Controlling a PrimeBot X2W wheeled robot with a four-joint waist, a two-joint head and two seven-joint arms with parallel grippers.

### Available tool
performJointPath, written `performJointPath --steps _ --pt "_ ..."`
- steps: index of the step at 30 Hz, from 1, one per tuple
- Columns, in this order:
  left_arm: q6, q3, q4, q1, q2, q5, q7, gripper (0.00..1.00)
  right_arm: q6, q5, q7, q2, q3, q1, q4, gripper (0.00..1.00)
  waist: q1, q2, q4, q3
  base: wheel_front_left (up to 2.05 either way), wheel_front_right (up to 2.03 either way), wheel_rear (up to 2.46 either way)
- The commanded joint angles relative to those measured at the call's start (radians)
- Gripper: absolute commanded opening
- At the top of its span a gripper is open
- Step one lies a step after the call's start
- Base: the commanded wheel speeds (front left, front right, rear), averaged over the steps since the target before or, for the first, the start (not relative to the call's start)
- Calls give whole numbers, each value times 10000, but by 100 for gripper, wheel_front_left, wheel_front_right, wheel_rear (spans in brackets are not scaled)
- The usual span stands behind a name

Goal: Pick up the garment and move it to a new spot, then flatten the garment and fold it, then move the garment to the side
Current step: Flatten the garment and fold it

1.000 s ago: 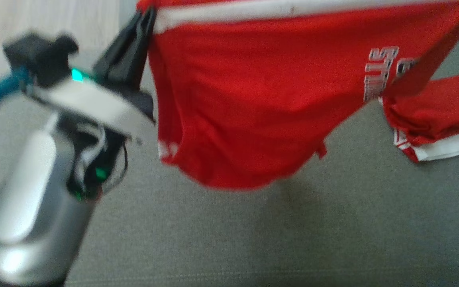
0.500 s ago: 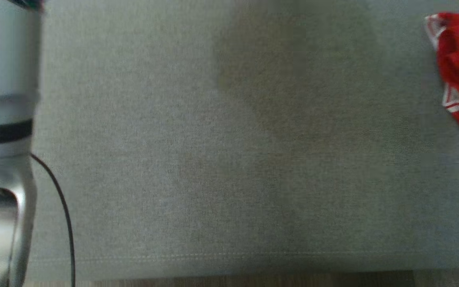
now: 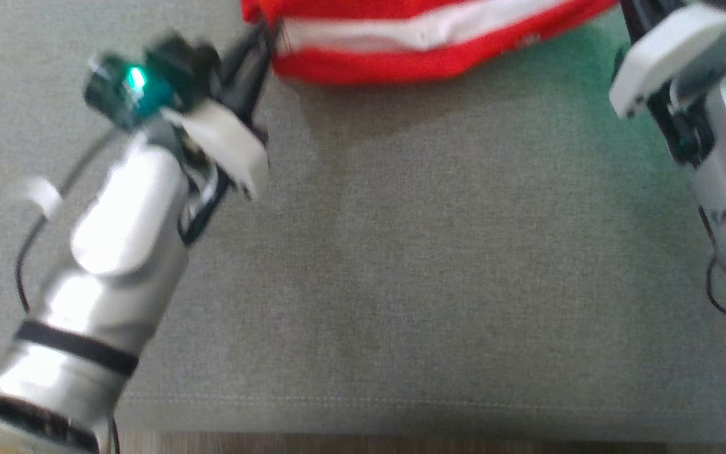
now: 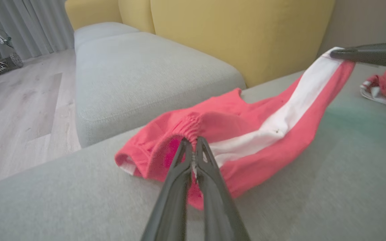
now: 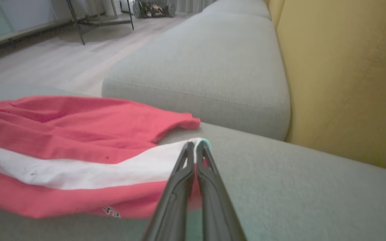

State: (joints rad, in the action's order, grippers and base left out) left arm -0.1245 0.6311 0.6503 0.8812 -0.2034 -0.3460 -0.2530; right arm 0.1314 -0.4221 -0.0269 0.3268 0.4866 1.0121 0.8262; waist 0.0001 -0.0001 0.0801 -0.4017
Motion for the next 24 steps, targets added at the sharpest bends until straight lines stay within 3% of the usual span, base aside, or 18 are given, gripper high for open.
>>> performJointPath --steps 1,11,24 --pt "-52 -132 -335 -24 -457 32 -83 0 -7 -173 96 193 261 -223 -126 0 -1 1 40 290 0 0 0" --pt "-59 1056 -412 -1815 -897 431 -86 0 -7 -1621 1167 1328 2497 -1492 -242 0 -1 1 -118 1703 0 0 0" --pt "-60 1709 -799 -3727 -974 155 -87 0 -7 -4142 2839 3298 3998 -3347 -2021 0 -1 1 -505 2988 0 0 0"
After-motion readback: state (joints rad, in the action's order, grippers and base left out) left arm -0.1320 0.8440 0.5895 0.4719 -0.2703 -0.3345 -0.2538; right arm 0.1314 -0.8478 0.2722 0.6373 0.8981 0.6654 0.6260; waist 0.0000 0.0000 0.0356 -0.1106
